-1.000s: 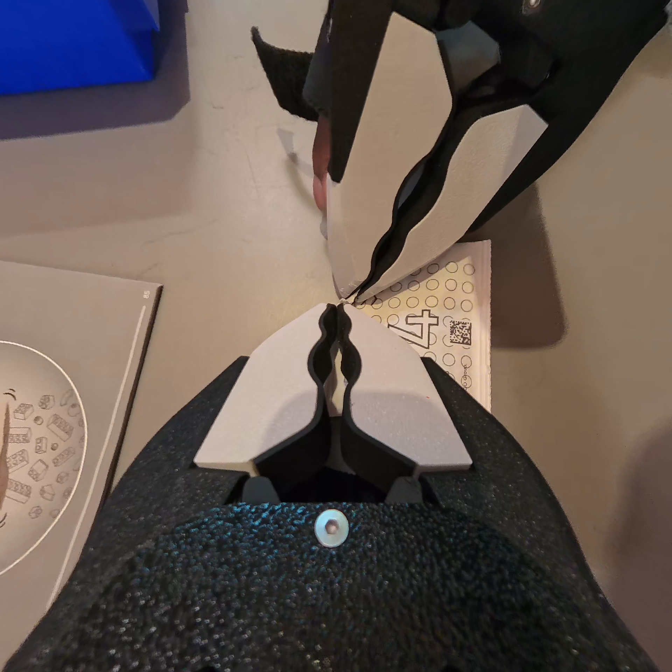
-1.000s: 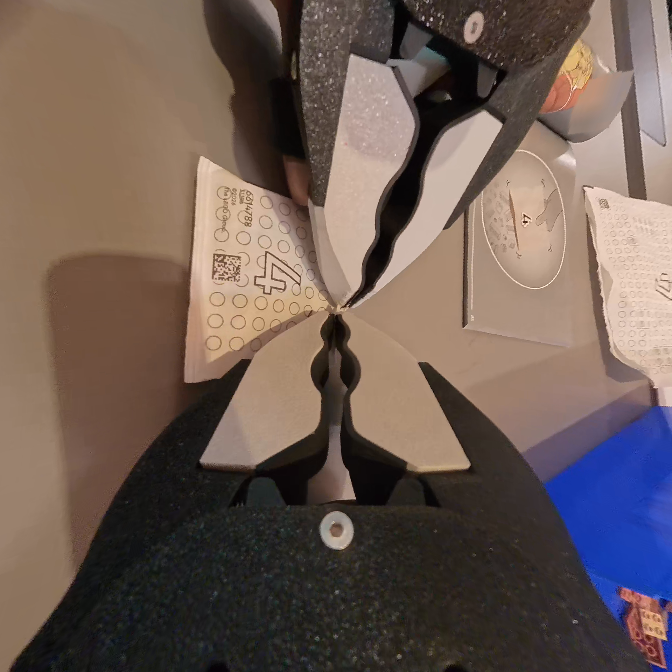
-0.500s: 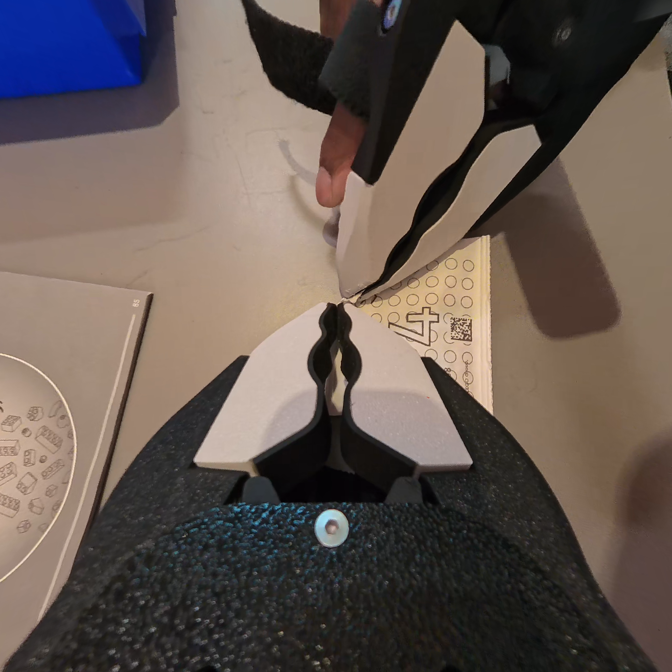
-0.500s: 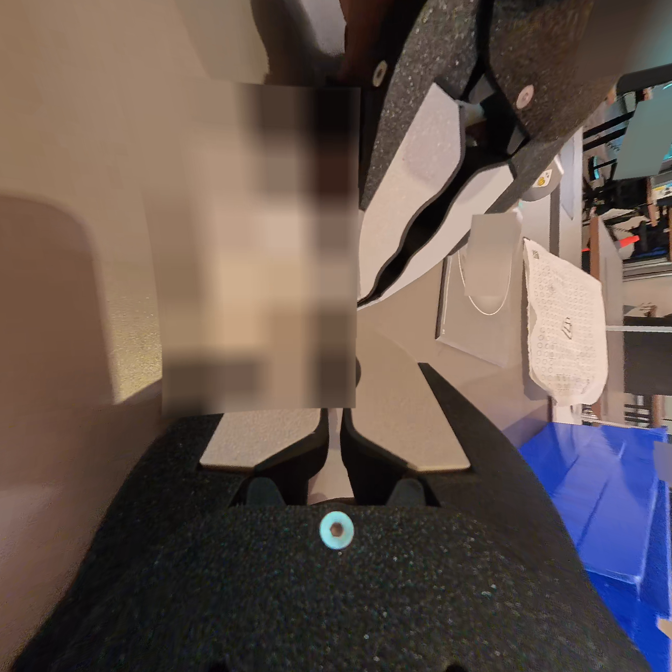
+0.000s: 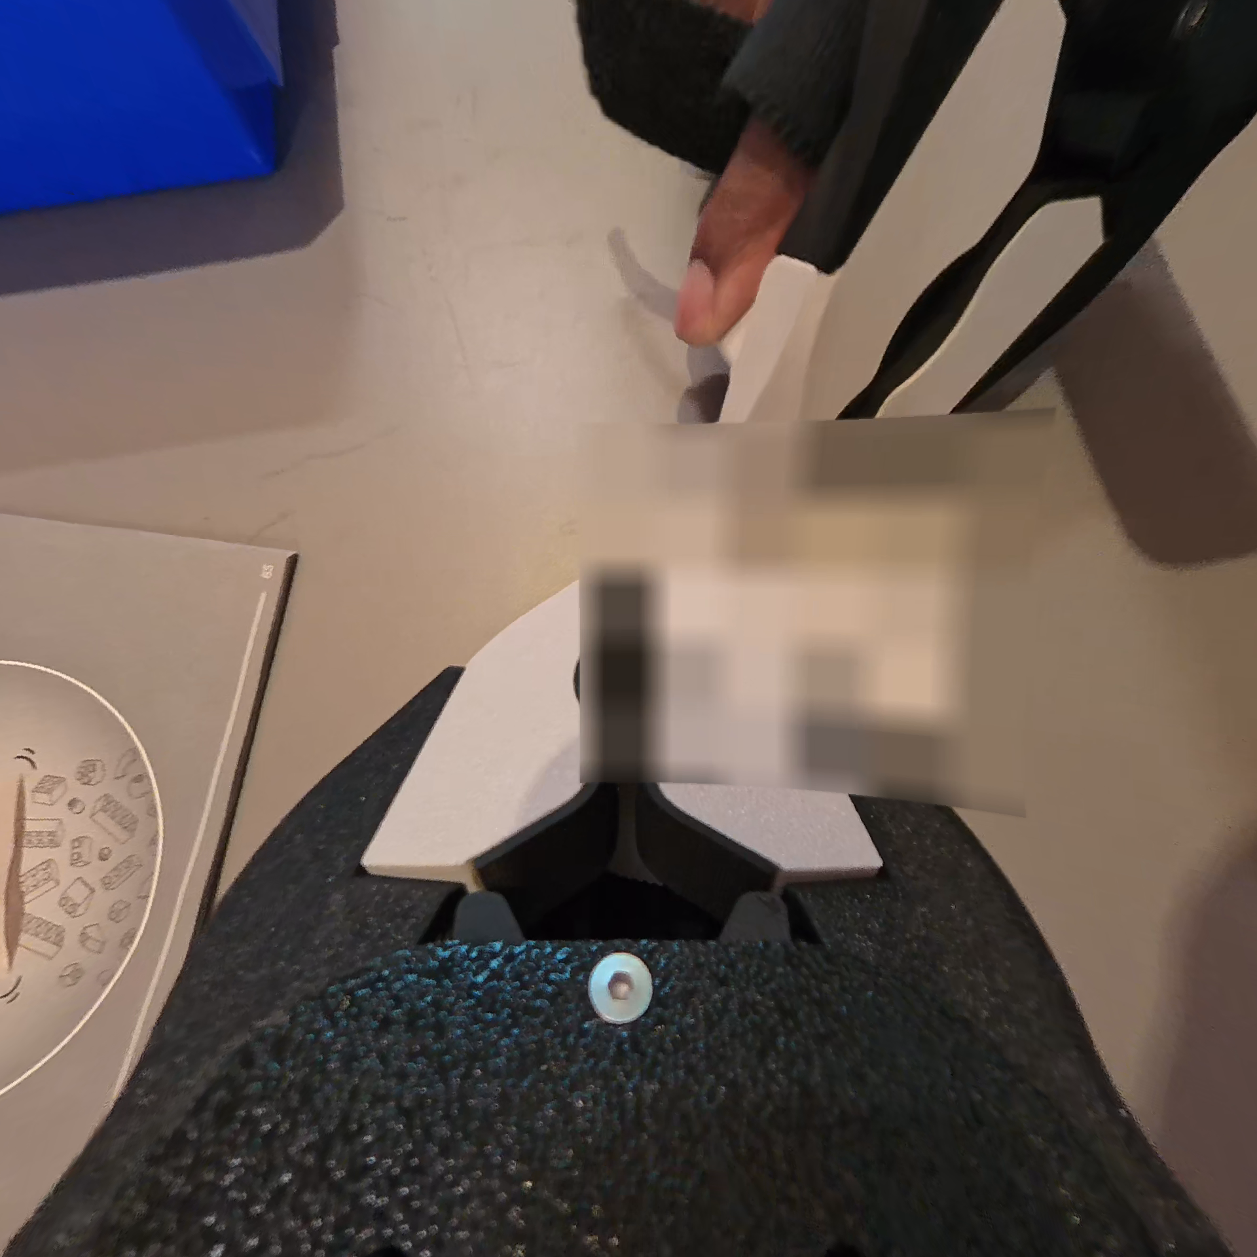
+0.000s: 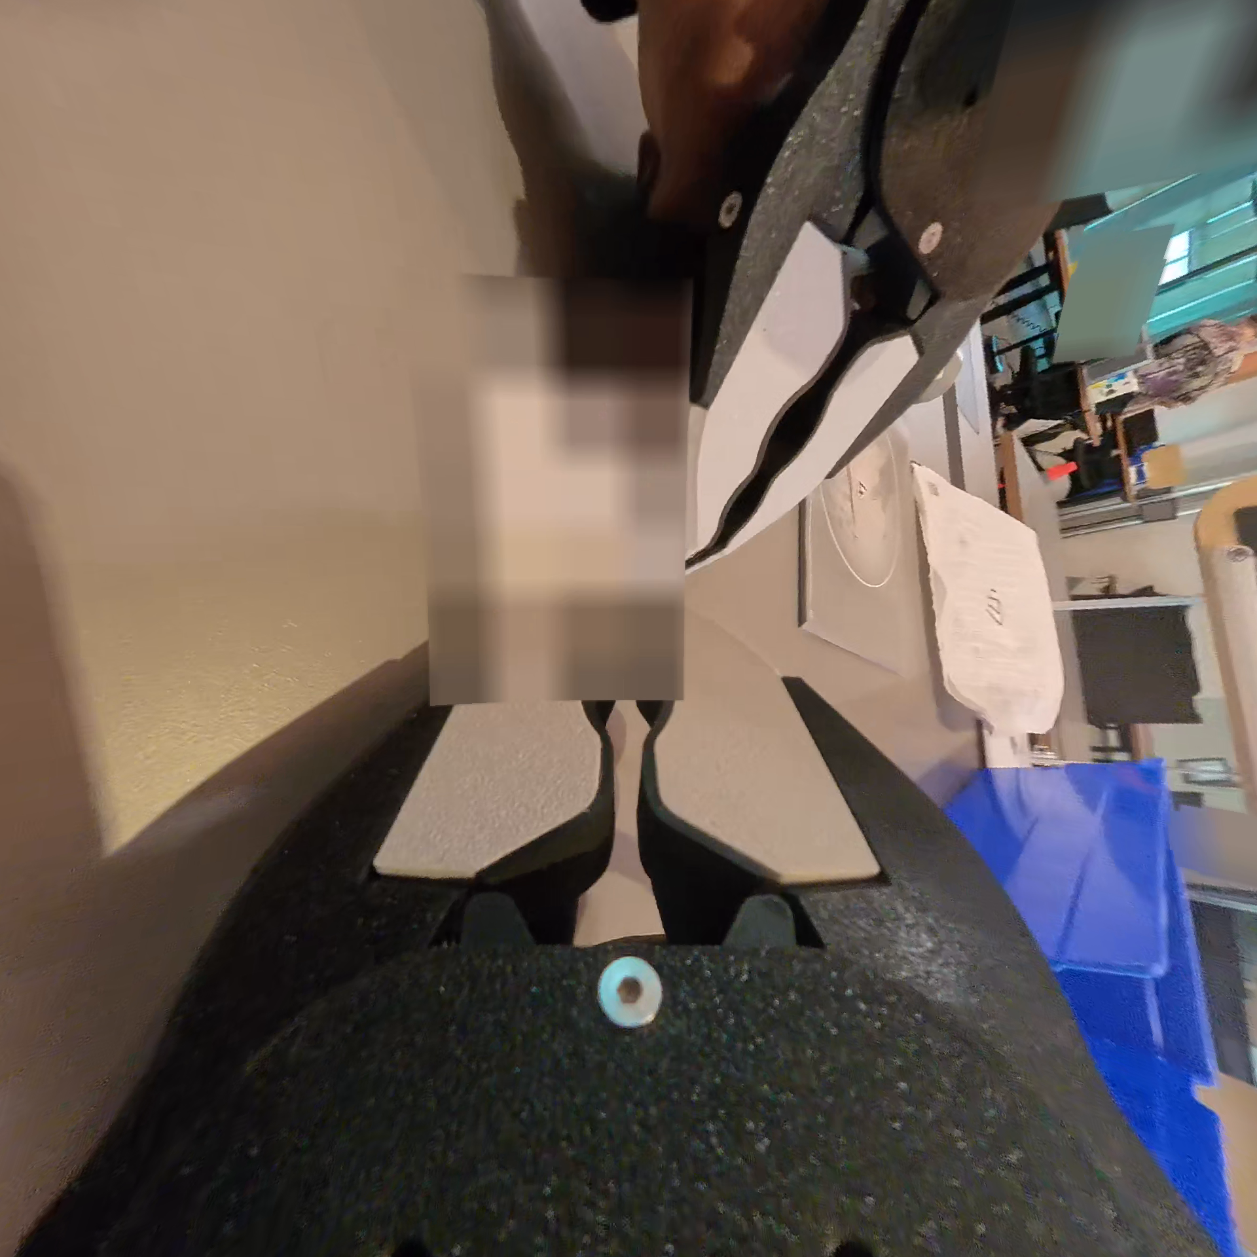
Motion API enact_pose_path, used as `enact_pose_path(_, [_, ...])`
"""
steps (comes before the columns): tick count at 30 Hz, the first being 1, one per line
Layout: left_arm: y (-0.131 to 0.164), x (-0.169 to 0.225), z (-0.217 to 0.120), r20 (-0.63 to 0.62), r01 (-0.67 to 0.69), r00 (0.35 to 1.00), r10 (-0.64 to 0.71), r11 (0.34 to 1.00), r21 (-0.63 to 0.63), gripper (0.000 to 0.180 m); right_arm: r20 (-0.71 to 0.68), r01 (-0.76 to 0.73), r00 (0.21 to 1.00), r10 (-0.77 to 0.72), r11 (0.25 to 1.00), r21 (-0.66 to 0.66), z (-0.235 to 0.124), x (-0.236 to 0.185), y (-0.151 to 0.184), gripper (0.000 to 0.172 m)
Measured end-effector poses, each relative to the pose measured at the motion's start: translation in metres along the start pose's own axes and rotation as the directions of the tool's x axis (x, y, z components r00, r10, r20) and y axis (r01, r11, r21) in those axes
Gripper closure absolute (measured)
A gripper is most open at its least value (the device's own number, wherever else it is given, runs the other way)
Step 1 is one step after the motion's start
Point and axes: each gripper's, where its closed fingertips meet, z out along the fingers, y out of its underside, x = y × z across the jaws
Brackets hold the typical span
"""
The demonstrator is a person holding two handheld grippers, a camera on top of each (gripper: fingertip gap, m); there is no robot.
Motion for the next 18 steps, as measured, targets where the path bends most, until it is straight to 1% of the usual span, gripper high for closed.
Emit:
enact_pose_path(7, [-0.001, 0.004, 0.0, -0.02, -0.015, 1.0, 0.015, 1.0, 0.004, 0.179, 0.078, -0.079, 0.994, 0.072, 0.993, 0.089, -0.008, -0.007, -0.006, 0.172])
enact_pose_path(18, [-0.001, 0.006, 0.0, -0.019, -0.04, 0.999, 0.04, 0.999, 0.003, 0.178, 0.116, -0.102, 0.989, 0.087, 0.987, 0.124, -0.023, -0.013, -0.003, 0.172])
